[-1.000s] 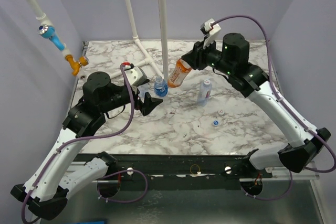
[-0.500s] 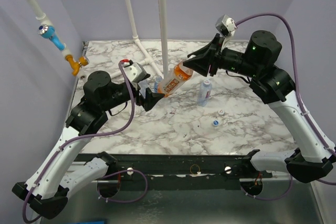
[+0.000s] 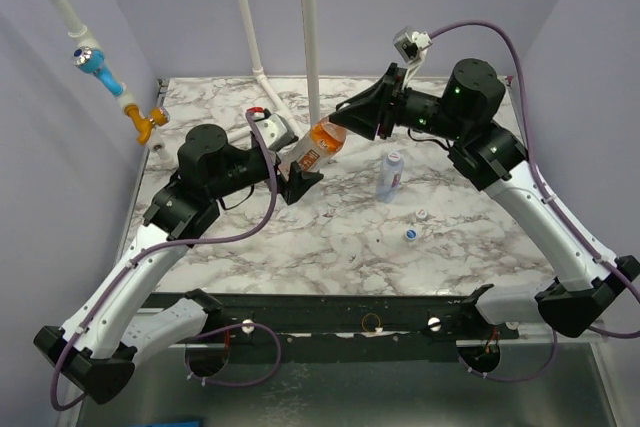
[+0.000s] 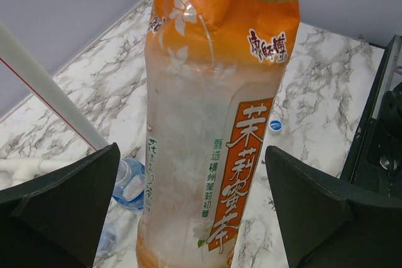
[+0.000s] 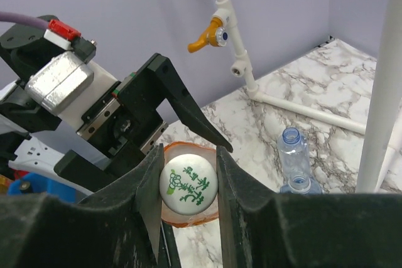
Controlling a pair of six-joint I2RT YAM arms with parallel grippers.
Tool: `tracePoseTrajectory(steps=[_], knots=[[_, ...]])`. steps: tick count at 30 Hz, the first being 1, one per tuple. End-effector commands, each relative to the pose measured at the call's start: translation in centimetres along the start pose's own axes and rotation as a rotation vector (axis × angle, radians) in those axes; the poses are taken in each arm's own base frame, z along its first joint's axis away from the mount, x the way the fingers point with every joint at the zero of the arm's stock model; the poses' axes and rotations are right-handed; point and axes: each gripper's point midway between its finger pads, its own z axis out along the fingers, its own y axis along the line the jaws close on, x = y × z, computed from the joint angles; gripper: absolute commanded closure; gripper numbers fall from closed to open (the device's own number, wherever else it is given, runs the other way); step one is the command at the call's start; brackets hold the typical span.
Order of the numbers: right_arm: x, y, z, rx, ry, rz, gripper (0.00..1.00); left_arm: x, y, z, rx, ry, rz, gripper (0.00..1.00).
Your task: Unscrew the bottle caps
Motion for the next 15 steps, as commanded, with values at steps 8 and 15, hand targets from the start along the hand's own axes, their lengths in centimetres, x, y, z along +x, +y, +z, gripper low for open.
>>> tracePoseTrajectory(steps=[8,15], knots=[[-0.5,-0.6,1.3,0.028,-0.039,0.024,0.92,0.2,0.8,1.1,0.007,0.006,0.096,0.18],[-0.8,-0.8,1.3,0.043,-0.051,0.028,0.83,0.1,1.8,1.3,-0.035,0.014,0.131,0.73]])
